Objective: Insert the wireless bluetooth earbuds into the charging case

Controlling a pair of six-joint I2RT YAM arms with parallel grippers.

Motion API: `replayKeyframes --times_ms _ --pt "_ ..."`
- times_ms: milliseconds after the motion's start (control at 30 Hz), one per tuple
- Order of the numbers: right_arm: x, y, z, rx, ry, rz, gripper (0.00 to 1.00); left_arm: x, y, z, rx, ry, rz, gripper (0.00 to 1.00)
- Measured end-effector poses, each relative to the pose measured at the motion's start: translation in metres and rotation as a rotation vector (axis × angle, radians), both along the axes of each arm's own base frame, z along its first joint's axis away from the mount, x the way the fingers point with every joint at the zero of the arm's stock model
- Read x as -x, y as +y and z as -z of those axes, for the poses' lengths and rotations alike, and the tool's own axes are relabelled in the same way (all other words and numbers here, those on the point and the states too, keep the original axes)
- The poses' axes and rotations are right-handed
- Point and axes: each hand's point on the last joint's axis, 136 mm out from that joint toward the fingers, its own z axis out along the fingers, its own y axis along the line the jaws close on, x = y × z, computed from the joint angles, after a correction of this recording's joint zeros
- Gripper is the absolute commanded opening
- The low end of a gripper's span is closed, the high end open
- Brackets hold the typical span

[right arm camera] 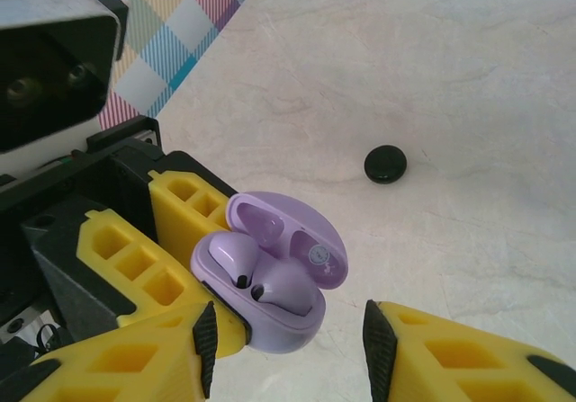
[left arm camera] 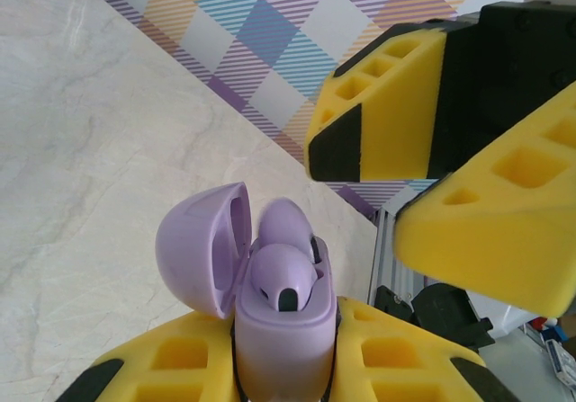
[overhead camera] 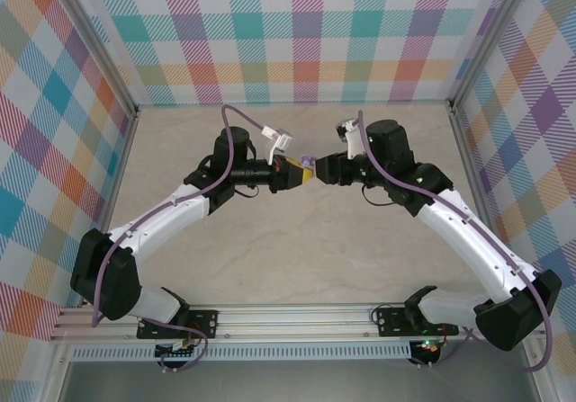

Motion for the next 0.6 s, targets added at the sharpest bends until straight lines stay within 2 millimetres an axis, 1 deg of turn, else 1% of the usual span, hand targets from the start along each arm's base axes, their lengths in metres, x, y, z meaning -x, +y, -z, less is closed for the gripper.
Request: replayKeyframes --times_ms 300,467,600 --pt "0.000 -0.001 -0.002 -0.001 -0.006 0.005 0.49 0.001 0.001 0.000 -0.004 -0.007 0.003 0.06" --pt "-0.005 -0.010 0.000 0.021 0.005 0.067 0.47 0.003 0.001 -0.004 0.001 -0.014 0.004 0.06" --pt "-0.012 -0.022 -0.001 0.022 0.024 0.127 0.46 0.004 0.002 -0.006 0.004 -0.021 0.006 0.06"
